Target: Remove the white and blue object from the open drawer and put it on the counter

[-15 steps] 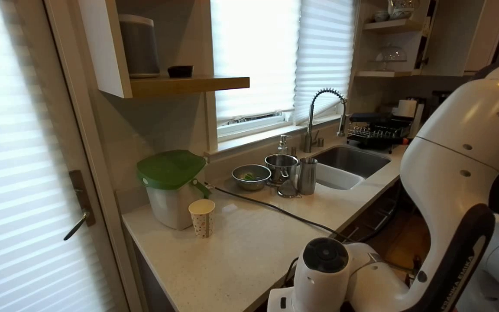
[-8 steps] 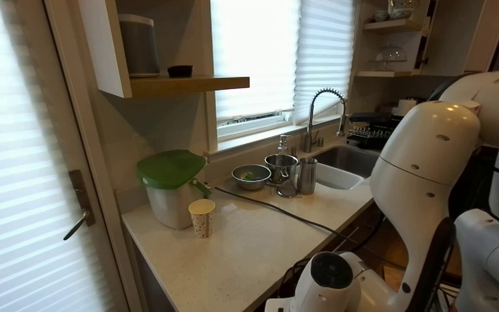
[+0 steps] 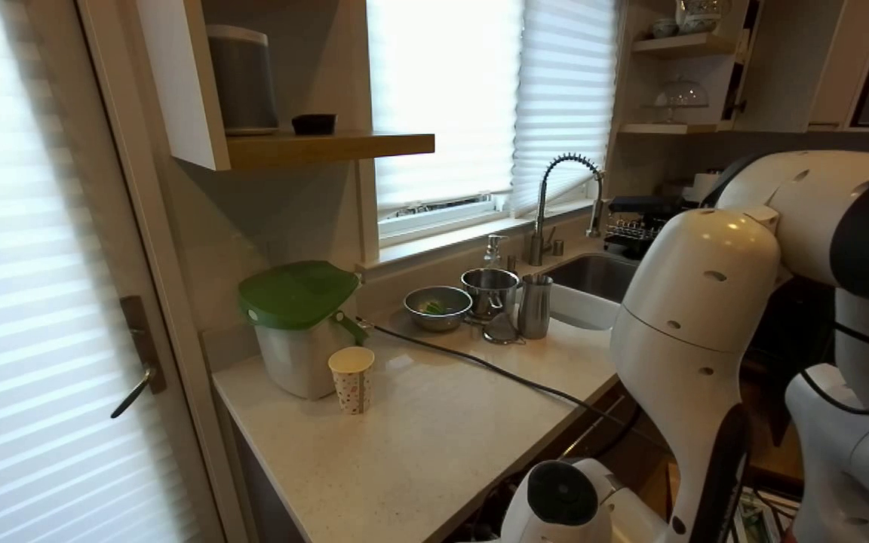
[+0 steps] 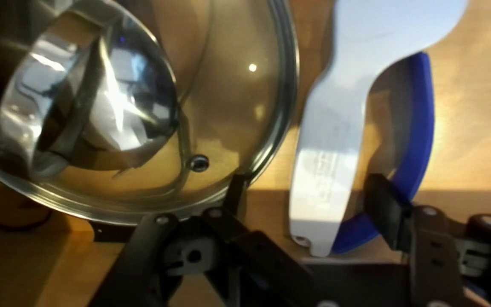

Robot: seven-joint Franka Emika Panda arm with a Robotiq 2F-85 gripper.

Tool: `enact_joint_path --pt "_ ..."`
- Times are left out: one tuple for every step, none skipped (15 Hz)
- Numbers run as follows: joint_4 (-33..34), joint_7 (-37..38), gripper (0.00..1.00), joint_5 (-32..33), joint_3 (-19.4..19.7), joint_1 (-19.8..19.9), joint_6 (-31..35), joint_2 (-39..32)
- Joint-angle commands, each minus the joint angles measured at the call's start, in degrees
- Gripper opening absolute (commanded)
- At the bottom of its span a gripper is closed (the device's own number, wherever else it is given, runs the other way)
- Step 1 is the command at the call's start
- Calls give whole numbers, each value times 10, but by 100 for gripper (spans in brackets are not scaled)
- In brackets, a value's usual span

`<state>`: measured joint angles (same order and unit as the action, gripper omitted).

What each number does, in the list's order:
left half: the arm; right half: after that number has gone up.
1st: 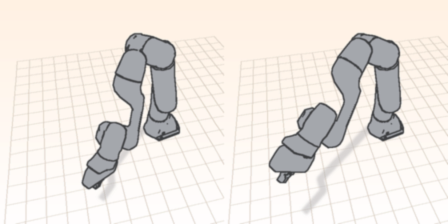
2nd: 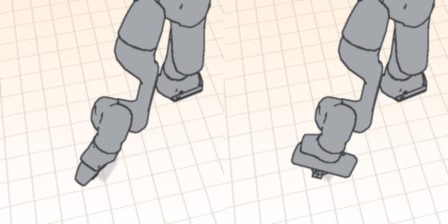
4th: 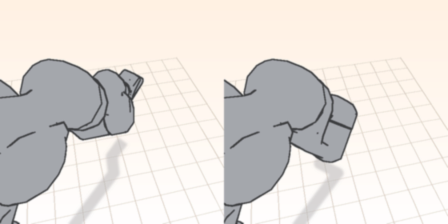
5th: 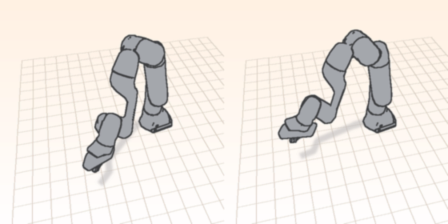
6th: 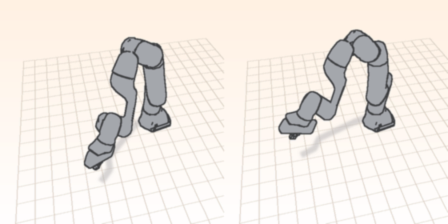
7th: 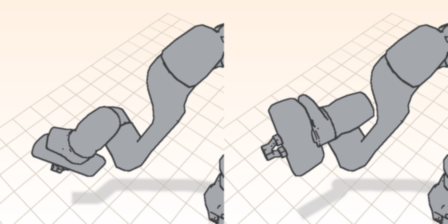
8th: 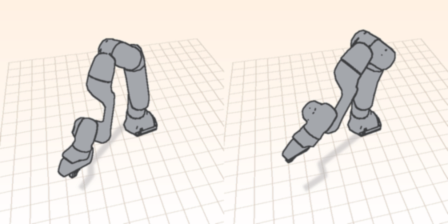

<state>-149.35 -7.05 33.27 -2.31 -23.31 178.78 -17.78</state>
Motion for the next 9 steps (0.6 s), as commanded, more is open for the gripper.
enact_joint_path --pt "20 10 42 6 15 -21 27 -41" --pt "22 9 34 5 17 -23 31 -45" --pt "22 8 27 4 17 -25 32 -44" --pt "21 8 21 2 16 -25 36 -45" --pt "20 7 13 2 18 -27 34 -44" --pt "18 6 11 -2 12 -20 34 -38" --pt "15 6 10 -3 12 -19 29 -29" --pt "12 7 10 -6 9 -15 25 -19" --pt "7 7 9 -9 5 -11 20 -8"
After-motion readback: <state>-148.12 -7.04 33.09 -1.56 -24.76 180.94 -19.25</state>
